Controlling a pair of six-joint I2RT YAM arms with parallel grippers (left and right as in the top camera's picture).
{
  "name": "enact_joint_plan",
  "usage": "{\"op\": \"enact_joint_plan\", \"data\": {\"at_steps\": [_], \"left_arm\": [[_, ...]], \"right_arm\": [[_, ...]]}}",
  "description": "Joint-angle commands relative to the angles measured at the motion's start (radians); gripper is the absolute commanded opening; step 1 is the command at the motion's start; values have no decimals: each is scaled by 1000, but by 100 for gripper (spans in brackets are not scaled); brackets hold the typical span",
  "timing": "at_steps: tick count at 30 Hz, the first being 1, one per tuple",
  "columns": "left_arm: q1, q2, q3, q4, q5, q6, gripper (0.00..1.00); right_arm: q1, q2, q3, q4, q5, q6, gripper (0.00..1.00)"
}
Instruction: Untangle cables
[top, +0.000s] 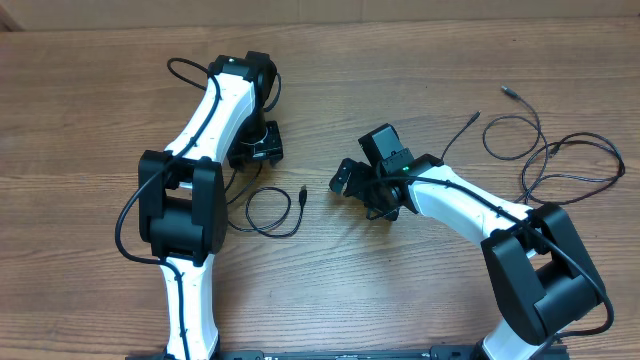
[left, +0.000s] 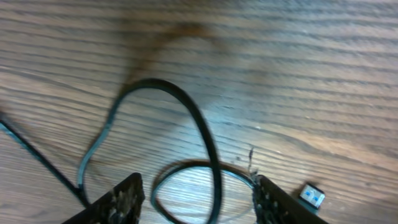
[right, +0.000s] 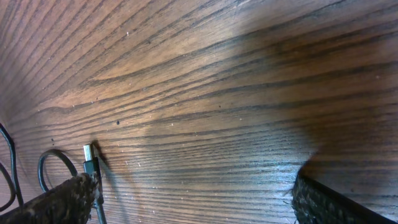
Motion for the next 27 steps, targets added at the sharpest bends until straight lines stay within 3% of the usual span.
{"op": "enact_joint_plan", "data": {"at_steps": [1, 7, 11, 16, 20, 27], "left_arm": [[32, 4, 23, -6, -34, -31, 55], [43, 1, 96, -44, 25, 77, 58], [22, 1, 92, -41, 28, 85, 57], [-27, 2, 84, -44, 12, 103, 45], [-46, 2, 69, -47, -34, 94, 24], [-45, 2, -23, -30, -146, -11, 26]], "right_arm": [[4, -4, -10, 3, 24, 1, 100], [4, -4, -10, 6, 28, 0, 100], [4, -4, -10, 7, 28, 0, 100], [4, -4, -10, 5, 28, 0, 100], [4, -4, -10, 6, 28, -3, 100], [4, -4, -10, 6, 28, -3, 100]]}}
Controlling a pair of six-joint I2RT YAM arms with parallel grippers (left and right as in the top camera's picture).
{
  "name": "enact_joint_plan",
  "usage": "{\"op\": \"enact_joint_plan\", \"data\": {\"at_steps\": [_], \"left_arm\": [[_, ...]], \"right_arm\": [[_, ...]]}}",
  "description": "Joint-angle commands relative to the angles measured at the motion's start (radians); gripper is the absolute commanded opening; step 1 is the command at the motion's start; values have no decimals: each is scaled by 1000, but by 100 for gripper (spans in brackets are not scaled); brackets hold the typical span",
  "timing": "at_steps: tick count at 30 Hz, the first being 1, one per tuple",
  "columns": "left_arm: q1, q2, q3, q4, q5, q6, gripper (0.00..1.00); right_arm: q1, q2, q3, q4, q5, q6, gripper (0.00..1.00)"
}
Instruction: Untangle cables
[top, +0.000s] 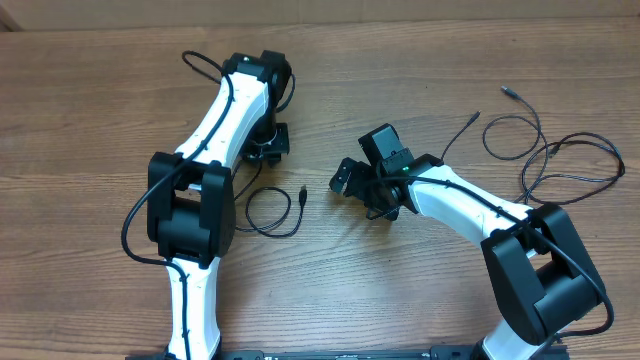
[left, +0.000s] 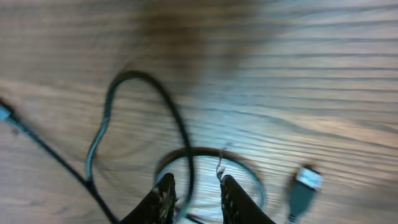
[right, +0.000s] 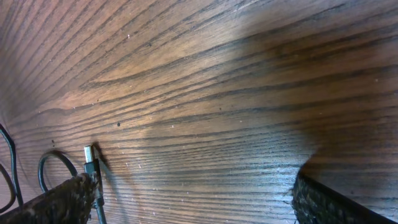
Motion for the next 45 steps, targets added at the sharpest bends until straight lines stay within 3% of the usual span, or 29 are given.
{"op": "enact_joint_plan", "data": {"at_steps": [1, 6, 9, 15, 23, 30, 36, 45], "left_arm": [[7, 2, -58, 20, -77, -56, 26], [7, 2, -73, 51, -73, -55, 20], [7, 2, -72, 59, -58, -55, 4], [44, -11, 22, 18, -44, -55, 4], [178, -118, 304, 23, 227, -32, 4], [319, -258, 508, 121, 217, -36, 4], [342, -356, 517, 216, 88, -35, 4], [244, -256, 439, 98, 90, -32, 4]], "right_arm": [[4, -4, -10, 2, 25, -3, 100], [4, -4, -10, 2, 25, -3, 100], [4, -4, -10, 2, 25, -3, 100], [4, -4, -10, 2, 26, -8, 100], [4, -4, -10, 2, 29, -7, 100], [4, -4, -10, 5, 36, -7, 100], [4, -4, -10, 18, 36, -7, 100], [4, -4, -10, 16, 35, -7, 100]]}}
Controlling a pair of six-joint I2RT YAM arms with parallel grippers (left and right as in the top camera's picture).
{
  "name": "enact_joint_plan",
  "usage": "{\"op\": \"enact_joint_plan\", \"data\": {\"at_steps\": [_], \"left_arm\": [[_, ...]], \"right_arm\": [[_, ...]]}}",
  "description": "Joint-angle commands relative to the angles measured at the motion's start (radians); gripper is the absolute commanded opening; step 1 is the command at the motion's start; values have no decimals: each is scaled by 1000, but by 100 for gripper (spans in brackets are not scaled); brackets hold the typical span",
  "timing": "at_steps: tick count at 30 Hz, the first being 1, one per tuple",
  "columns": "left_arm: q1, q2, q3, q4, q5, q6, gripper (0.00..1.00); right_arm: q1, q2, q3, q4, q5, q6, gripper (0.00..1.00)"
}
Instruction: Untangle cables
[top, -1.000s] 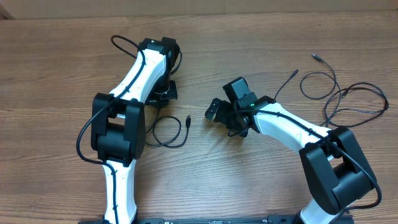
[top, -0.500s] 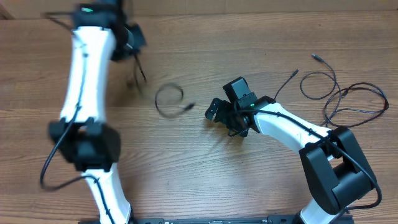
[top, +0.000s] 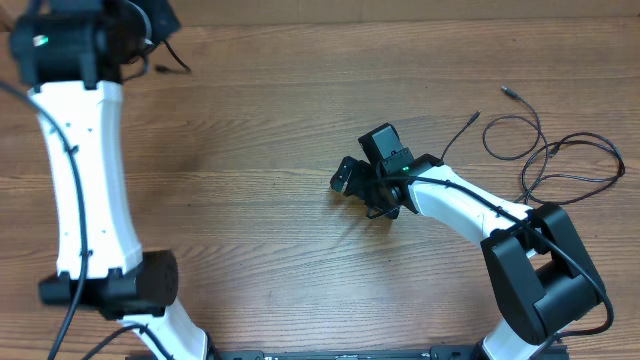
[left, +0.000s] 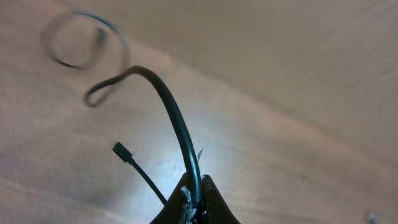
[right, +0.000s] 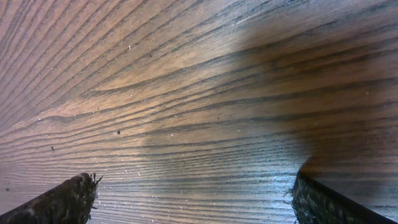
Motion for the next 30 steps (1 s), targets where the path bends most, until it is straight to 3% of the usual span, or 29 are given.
{"op": "enact_joint_plan", "data": {"at_steps": [1, 6, 11, 15, 19, 23, 25, 27, 30], "left_arm": [[-60, 103, -74, -33, -12, 12, 4], [-133, 224, -146, -50, 25, 23, 4], [-195, 336, -171, -59, 164, 93, 4], [-237, 372, -171, -57, 286, 151, 4], [-280, 372, -170, -82, 294, 171, 5], [-301, 372, -170, -129, 204, 195, 18], [-303, 372, -170, -142, 139, 195, 35], [-303, 372, -168, -159, 114, 192, 45], [-297, 372, -156, -178, 114, 192, 47]], "right_arm": [[4, -4, -10, 5, 13, -6, 100], [4, -4, -10, 5, 13, -6, 100], [4, -4, -10, 2, 13, -6, 100], [4, -4, -10, 3, 14, -6, 100], [4, -4, -10, 3, 16, -6, 100], [3, -4, -10, 7, 30, -6, 100], [2, -4, -10, 11, 36, -6, 100], [3, -4, -10, 11, 45, -6, 100], [3, -4, -10, 11, 47, -6, 100]]}}
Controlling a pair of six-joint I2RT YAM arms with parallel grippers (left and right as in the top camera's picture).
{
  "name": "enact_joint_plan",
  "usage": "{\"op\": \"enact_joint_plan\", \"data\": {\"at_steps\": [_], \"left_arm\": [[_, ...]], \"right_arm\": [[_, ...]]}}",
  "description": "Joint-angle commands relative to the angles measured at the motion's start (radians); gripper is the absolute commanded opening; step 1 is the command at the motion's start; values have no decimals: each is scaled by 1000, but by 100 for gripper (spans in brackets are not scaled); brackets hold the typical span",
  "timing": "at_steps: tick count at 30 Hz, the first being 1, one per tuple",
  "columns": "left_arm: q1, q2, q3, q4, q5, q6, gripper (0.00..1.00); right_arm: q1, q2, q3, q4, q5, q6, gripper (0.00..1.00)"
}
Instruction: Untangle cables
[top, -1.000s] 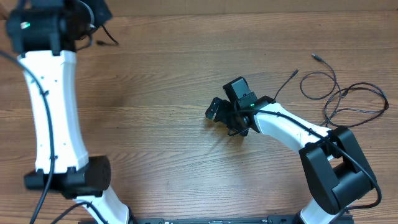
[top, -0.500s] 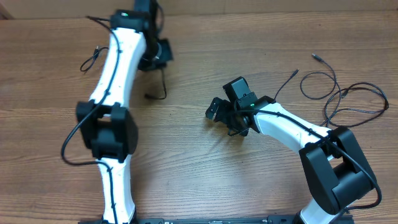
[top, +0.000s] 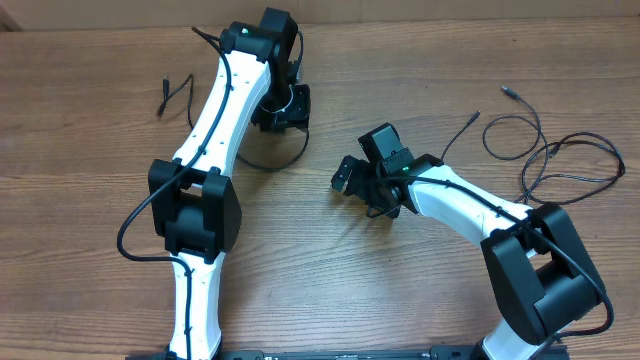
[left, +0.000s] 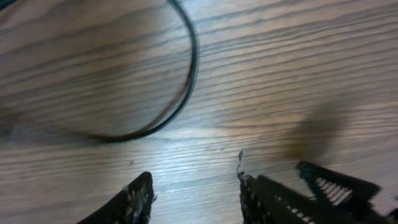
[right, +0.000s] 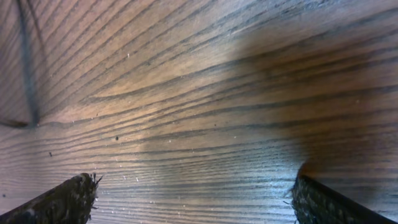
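A black cable (top: 275, 165) lies on the wooden table (top: 330, 300) at the back left. One plug end (top: 163, 97) rests far left, and a loop shows under my left gripper (top: 285, 108). In the left wrist view the left gripper (left: 194, 186) is open over bare wood, with the cable's curve (left: 189, 68) lying beyond the fingertips. My right gripper (top: 348, 180) hovers at the table's middle. It is open (right: 193, 186) with nothing between its fingers, and a stretch of cable (right: 26, 68) shows at that view's upper left.
A bunch of thin black cables (top: 545, 150) lies looped over one another at the back right, with a loose plug end (top: 507, 91) pointing to the back. The right arm's own lead runs along its white link (top: 460, 200).
My left gripper was shut on the cable, held high at the far back left. Now it is low at the back middle and open, and the cable lies on the table.
First my left gripper stood open over a cable loop left of the middle. Then its fingers were nearly closed round that loop. Then it held the cable up at the far back left. Now the cable lies spread at the back left, let go. The right arm stayed put.
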Motion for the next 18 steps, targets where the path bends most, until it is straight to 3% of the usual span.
{"op": "enact_joint_plan", "data": {"at_steps": [1, 5, 8, 13, 18], "left_arm": [[12, -13, 21, -8, -49, 15, 47], [35, -13, 27, 37, -53, -3, 44], [60, -13, 26, 68, -160, -89, 37], [70, -12, 1, 153, -357, -233, 4], [70, -8, -73, 304, -373, -244, 4]], "right_arm": [[3, -4, -10, 6, 24, -6, 100], [3, -4, -10, 8, 24, -6, 100], [3, -4, -10, 8, 24, -6, 100], [3, -4, -10, 9, 24, -6, 100], [3, -4, -10, 9, 24, -6, 100]]}}
